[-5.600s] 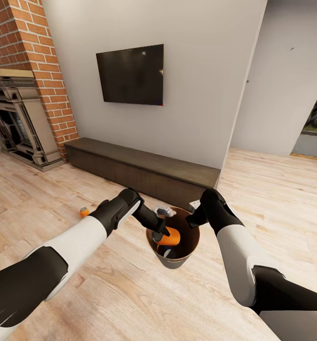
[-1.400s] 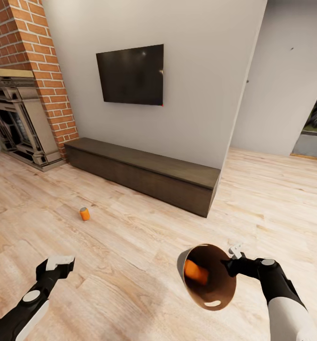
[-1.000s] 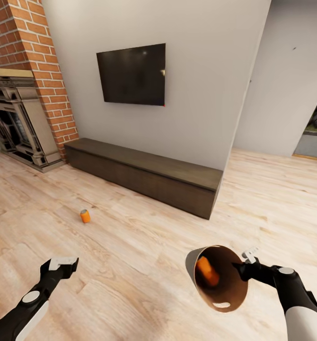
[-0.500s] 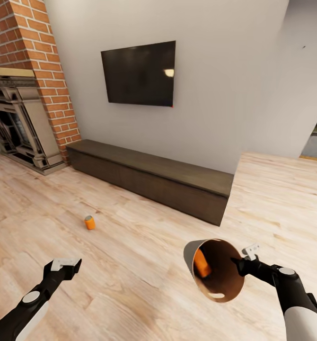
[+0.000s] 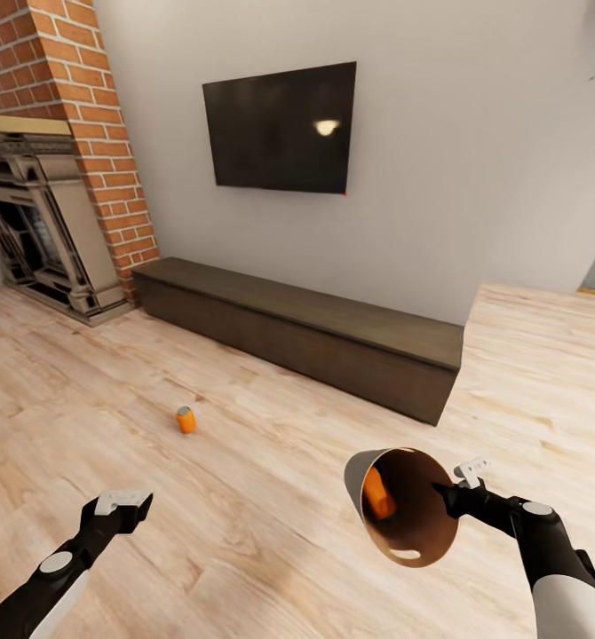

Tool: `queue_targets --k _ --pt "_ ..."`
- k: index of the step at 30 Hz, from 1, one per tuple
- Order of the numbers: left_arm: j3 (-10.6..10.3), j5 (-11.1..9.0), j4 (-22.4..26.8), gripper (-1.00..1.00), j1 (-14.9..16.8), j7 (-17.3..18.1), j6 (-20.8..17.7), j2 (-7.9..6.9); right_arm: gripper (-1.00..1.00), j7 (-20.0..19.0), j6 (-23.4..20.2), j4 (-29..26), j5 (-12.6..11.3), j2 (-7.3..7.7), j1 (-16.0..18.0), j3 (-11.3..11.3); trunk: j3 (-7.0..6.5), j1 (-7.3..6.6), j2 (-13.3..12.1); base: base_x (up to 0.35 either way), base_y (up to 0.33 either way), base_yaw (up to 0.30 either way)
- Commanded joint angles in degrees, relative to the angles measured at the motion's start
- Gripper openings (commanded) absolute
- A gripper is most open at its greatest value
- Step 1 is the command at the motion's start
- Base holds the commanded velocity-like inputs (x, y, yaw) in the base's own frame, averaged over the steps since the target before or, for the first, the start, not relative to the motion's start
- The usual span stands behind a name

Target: Put the three can of soda from the living room inside the tash can in the kitchen.

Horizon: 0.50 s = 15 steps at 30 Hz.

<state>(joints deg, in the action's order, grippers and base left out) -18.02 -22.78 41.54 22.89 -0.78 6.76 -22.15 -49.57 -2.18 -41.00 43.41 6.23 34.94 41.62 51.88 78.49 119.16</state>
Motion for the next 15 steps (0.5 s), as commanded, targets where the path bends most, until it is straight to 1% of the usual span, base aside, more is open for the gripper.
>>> queue_targets --k 1,10,15 --pt "0.0 0.0 0.0 1.00 0.0 0.0 0.0 0.00 -1.00 -0.4 -0.2 0.0 -0.7 0.00 0.0 0.1 0.08 -0.01 0.0 0.160 0.242 0.000" --pt "0.0 0.0 -0.1 1.00 0.0 0.1 0.0 0.06 -1.00 -0.4 -0.1 -0.1 -0.7 -0.12 0.0 0.2 0.57 -0.01 0.0 0.221 0.220 0.000" --pt "0.0 0.1 -0.1 1.00 0.0 0.1 0.1 0.39 -1.00 -0.5 -0.1 -0.1 -0.7 -0.09 0.0 0.2 0.59 -0.01 0.0 0.048 0.043 0.000"
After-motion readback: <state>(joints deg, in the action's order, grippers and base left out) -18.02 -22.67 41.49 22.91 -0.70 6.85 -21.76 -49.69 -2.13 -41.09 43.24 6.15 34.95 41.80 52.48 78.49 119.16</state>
